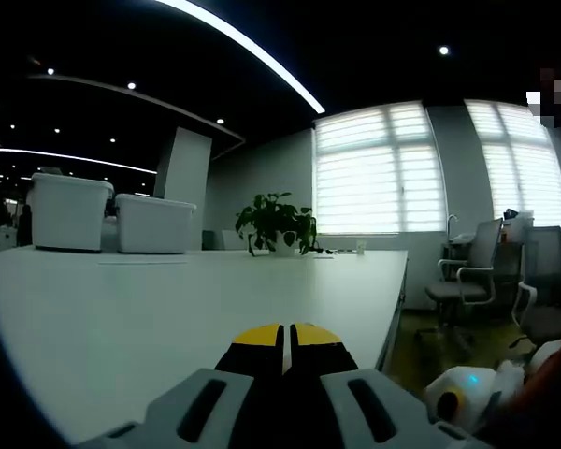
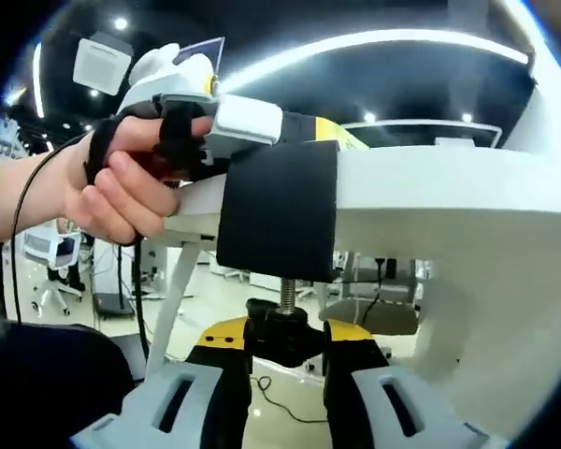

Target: Clamp the fixed fixture on the desktop, loosen the retaining clip, secure it to the edge of the desk, and tighten the retaining clip.

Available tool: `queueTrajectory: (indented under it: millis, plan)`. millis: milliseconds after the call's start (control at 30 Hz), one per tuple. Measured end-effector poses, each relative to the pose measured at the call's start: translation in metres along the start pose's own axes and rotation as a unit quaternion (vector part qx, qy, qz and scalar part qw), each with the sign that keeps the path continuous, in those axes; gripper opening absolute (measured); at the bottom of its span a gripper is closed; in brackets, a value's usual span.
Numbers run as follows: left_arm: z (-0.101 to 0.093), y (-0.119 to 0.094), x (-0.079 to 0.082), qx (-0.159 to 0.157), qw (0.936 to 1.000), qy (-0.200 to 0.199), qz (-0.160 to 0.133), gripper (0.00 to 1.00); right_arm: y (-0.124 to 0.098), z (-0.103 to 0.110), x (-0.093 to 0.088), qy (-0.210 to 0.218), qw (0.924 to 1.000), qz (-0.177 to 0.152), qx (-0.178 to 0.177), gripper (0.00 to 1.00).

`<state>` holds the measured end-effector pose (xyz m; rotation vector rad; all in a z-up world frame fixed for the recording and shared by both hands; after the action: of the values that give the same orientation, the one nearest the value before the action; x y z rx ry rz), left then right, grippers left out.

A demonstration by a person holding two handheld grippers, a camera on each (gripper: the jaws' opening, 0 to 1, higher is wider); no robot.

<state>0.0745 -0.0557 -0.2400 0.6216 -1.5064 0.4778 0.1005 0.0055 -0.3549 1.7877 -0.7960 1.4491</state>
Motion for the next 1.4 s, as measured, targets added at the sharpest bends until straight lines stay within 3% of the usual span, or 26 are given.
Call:
queueTrajectory:
  millis: [233, 400, 467, 567, 633, 733, 867, 1067, 1333, 1400]
  plan:
    - [0.0, 0.0, 0.0, 0.0, 1.0, 0.0, 0.0, 0.04, 0.001, -0.006, -0.001, 0.001, 0.9938, -0.011, 0.11, 0.27]
    - [0.0, 0.0, -0.001, 0.0, 1.0, -0.001, 0.0, 0.04, 0.002, -0.007, 0.0, -0.002, 0.9938, -0.013, 0.11, 0.27]
    - [0.0, 0.0, -0.001, 0.0, 1.0, -0.001, 0.0, 0.04, 0.002, -0.005, -0.001, 0.003, 0.9954, -0.008, 0.095, 0.27]
    - [0.0, 0.0, -0.001, -0.001, 1.0, 0.001, 0.0, 0.04, 0.0, -0.005, 0.002, -0.026, 0.9987, -0.003, 0.044, 0.32]
    - [0.0, 0.0, -0.001, -0.001, 1.0, 0.001, 0.0, 0.04, -0.007, -0.006, 0.003, -0.004, 1.0, -0.001, 0.006, 0.39]
    - [0.0, 0.0, -0.001, -0.001, 1.0, 0.003, 0.0, 0.04, -0.022, -0.008, 0.003, 0.067, 0.9966, -0.008, -0.047, 0.39]
    - [0.0, 0.0, -0.001, -0.001, 1.0, 0.007, -0.001, 0.04, -0.03, -0.001, 0.009, 0.088, 0.992, -0.007, -0.091, 0.38]
    - [0.0, 0.0, -0.001, -0.001, 1.0, 0.005, 0.0, 0.04, -0.022, 0.013, 0.01, 0.051, 0.9928, 0.018, -0.107, 0.38]
    - [0.001, 0.001, -0.001, -0.001, 1.0, 0.003, 0.0, 0.04, -0.006, 0.012, 0.006, 0.081, 0.9904, 0.018, -0.111, 0.3]
    - [0.001, 0.001, -0.001, -0.001, 1.0, 0.003, 0.0, 0.04, -0.006, 0.011, 0.009, 0.111, 0.9873, 0.007, -0.113, 0.28]
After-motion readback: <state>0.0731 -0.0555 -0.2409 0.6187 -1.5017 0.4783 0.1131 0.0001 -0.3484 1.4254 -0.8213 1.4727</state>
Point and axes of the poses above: the point that each gripper's makers call its tool centre point, and the gripper's own axes: y roughly forward along the fingers, z roughly to its left, x roughly out of its top, the point moved 7 cm from there along -y, roughly backward along the fingers
